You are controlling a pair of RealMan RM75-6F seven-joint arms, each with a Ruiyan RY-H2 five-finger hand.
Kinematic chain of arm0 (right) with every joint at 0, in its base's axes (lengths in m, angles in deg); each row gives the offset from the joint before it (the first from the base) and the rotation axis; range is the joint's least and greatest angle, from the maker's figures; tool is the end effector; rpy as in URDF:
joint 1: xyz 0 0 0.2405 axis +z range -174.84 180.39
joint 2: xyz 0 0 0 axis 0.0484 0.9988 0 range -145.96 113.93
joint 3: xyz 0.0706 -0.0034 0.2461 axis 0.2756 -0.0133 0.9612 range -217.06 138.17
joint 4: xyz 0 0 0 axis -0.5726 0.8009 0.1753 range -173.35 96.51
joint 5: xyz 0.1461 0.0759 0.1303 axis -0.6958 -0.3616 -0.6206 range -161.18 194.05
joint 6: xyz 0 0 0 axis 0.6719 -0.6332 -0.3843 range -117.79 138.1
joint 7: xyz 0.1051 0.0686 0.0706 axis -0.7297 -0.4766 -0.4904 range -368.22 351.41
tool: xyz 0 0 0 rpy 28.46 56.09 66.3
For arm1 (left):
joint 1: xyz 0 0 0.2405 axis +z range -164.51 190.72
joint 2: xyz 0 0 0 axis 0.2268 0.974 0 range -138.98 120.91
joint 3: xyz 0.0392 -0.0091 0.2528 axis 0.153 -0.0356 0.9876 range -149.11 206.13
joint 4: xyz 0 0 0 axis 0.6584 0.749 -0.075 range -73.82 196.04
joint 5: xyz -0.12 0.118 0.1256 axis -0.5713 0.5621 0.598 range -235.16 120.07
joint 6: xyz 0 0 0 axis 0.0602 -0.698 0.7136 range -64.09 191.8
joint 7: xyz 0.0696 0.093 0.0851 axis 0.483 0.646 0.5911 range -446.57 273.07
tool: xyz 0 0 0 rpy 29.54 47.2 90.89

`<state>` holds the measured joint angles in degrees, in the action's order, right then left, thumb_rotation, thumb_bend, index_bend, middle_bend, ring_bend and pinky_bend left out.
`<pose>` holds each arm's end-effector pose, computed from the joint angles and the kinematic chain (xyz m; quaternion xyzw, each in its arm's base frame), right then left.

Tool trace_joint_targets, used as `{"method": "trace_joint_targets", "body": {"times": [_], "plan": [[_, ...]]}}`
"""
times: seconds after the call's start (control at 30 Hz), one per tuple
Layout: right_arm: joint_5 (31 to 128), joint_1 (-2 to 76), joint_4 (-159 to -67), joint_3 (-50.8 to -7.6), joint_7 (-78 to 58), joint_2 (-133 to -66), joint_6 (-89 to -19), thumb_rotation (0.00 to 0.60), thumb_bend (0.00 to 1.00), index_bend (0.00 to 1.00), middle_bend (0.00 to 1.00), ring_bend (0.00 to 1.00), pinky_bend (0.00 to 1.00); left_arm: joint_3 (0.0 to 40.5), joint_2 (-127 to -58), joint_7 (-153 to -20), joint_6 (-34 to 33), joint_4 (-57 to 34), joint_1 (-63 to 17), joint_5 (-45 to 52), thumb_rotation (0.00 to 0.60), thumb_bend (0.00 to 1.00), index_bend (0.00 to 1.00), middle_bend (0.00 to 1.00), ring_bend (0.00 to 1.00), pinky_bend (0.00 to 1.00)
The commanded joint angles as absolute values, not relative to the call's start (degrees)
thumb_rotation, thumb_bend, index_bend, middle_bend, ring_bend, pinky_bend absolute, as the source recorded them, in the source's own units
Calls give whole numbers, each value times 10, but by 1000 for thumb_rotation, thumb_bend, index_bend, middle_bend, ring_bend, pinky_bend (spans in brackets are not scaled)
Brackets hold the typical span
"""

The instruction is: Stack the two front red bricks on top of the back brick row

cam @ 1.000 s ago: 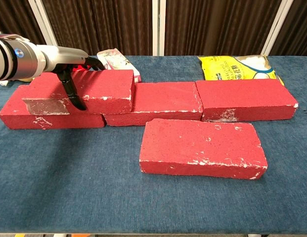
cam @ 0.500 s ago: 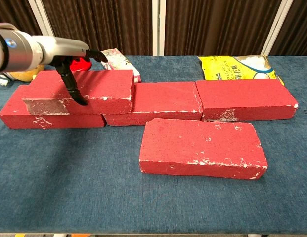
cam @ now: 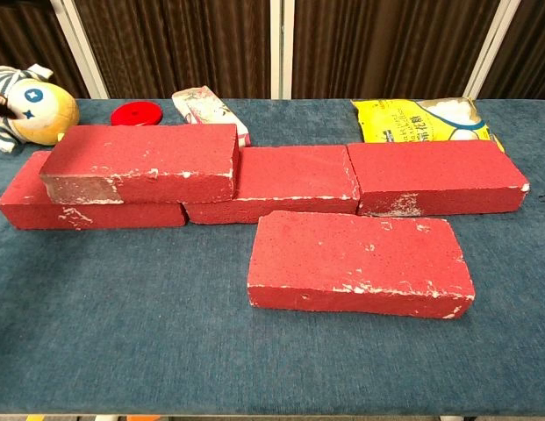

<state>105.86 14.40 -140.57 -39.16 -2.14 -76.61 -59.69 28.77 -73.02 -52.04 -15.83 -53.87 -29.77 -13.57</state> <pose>-0.2673 -0.1943 0.1193 0.7026 -0.4093 0.3359 0.4754 -0.1804 0.3002 0.1186 -0.6693 -0.3695 -0.2773 0.5819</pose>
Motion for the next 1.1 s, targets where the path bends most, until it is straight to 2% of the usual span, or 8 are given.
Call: {"method": "trace_joint_targets", "body": {"times": [0.03,0.2,0.4,0.67,1.1], "plan": [[1045,186,-1455,-393,41,-784,-531,600,1,0,0,0,0,335,-692,-565,-199,-544,-217,-78,600,0,29,0,0,0],[981,230,-1477,-378,113,-832,-464,600,0,0,0,0,0,361,-689,-673,-235,-486,-142,34,600,0,29,0,0,0],[902,268,-1459,-362,190,-906,-433,600,0,0,0,0,0,378,-720,-729,-281,-423,-69,111,600,0,5,0,0,0],[827,304,-1442,-357,233,-958,-417,600,0,0,0,0,0,383,-697,-771,-247,-406,-32,132,600,0,0,0,0,0],[740,343,-1408,-350,236,-1004,-416,600,0,0,0,0,0,358,-693,-811,-234,-382,11,165,600,0,0,0,0,0]]}}
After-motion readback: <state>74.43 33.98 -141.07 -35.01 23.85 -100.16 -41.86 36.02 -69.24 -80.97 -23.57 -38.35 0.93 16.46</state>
